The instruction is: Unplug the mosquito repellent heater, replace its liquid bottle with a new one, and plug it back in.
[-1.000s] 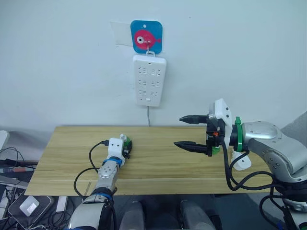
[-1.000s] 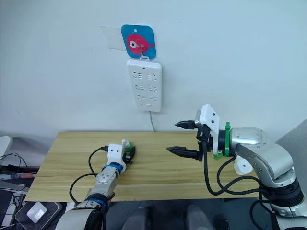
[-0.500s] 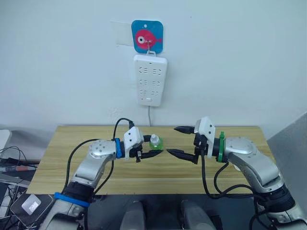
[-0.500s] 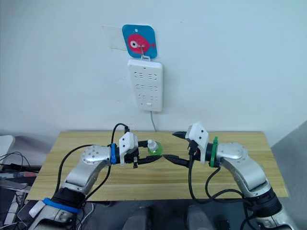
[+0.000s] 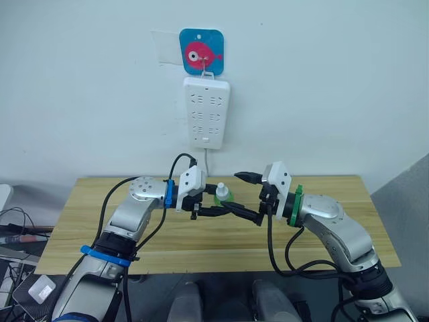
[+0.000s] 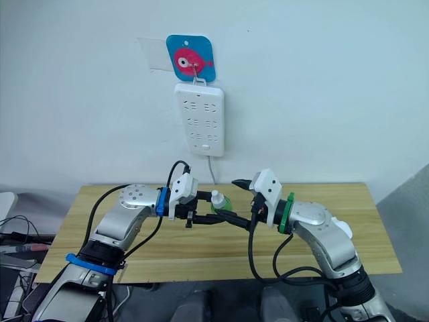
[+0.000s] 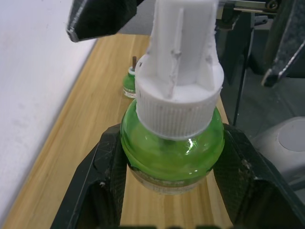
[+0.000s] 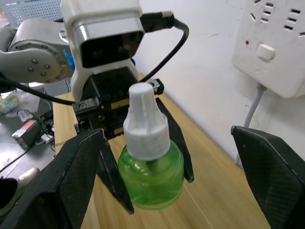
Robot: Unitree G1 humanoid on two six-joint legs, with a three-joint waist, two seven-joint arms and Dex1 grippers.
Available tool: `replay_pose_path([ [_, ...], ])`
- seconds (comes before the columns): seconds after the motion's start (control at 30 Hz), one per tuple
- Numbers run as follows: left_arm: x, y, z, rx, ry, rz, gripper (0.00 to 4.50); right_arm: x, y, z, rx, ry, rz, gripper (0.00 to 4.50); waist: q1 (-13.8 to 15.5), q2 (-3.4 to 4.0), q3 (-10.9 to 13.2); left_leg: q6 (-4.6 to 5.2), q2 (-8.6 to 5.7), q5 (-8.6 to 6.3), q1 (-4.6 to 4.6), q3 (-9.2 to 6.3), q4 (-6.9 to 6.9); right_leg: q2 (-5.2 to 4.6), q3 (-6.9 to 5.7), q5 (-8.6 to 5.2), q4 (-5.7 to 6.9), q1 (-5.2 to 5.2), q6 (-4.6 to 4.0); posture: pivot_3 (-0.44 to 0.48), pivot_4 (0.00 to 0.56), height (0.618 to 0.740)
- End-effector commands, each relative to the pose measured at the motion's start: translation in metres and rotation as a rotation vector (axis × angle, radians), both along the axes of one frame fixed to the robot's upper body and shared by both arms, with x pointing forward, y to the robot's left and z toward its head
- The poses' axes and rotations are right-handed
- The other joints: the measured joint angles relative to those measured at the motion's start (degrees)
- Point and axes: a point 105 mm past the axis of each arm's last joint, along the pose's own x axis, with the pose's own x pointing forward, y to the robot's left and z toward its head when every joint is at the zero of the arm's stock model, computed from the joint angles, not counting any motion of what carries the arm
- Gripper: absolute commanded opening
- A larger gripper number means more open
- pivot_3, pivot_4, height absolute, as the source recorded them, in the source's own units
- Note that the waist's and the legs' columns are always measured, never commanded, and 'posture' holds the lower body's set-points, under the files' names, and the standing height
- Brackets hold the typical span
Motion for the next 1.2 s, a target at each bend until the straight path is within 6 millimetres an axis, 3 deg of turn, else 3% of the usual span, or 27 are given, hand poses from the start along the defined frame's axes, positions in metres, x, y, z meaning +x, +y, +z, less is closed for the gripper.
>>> replay_pose_path([
  [0.03,0.001,-0.007,0.007,-0.012,-0.035,-0.028,2.21,-0.002,0.004,0.007,0.025,-0.02,0.01,3.96,-0.3,0.0,0.0,0.0,0.0,0.0,0.0,0.0,0.04,0.0,0.01,0.0,0.04,0.0,0.0,-0.102,0.101,0.74],
  [0.17,0.0,-0.008,0.007,-0.016,-0.034,-0.033,2.21,-0.003,0.007,0.006,0.019,-0.005,0.035,2.53,-0.8,0.0,0.0,0.01,-0.01,0.0,0.0,-0.01,0.28,0.01,0.02,0.0,0.31,0.0,0.0,-0.091,0.105,0.74],
  [0.77,-0.002,-0.006,0.008,-0.026,-0.036,-0.018,2.21,-0.003,0.014,0.0,-0.019,0.018,0.125,2.53,-0.7,0.0,0.0,0.02,0.0,-0.01,0.0,-0.24,0.66,0.07,-0.02,-0.01,0.62,0.05,0.0,-0.051,0.115,0.74],
  [0.93,-0.004,-0.004,0.005,-0.021,-0.036,-0.014,2.21,-0.004,0.013,0.001,-0.009,0.021,0.138,1.07,-0.7,0.0,0.0,0.02,-0.01,-0.01,0.0,-0.36,0.66,0.07,-0.03,-0.01,0.63,0.05,0.0,-0.049,0.117,0.74],
  [1.07,-0.007,-0.004,0.0,-0.004,-0.05,-0.029,2.21,-0.005,0.012,0.002,-0.02,0.011,0.171,1.07,-0.7,0.0,0.0,0.02,-0.01,-0.01,0.0,-0.4,0.67,0.07,-0.03,-0.01,0.63,0.05,0.0,-0.049,0.119,0.74],
  [1.2,-0.017,-0.006,-0.004,0.002,-0.071,-0.071,2.21,-0.018,0.016,0.0,-0.104,-0.026,0.385,1.07,-0.7,0.0,0.0,0.02,-0.01,-0.01,0.02,-0.39,0.67,0.07,0.0,-0.01,0.64,0.05,0.0,-0.059,0.121,0.74],
])
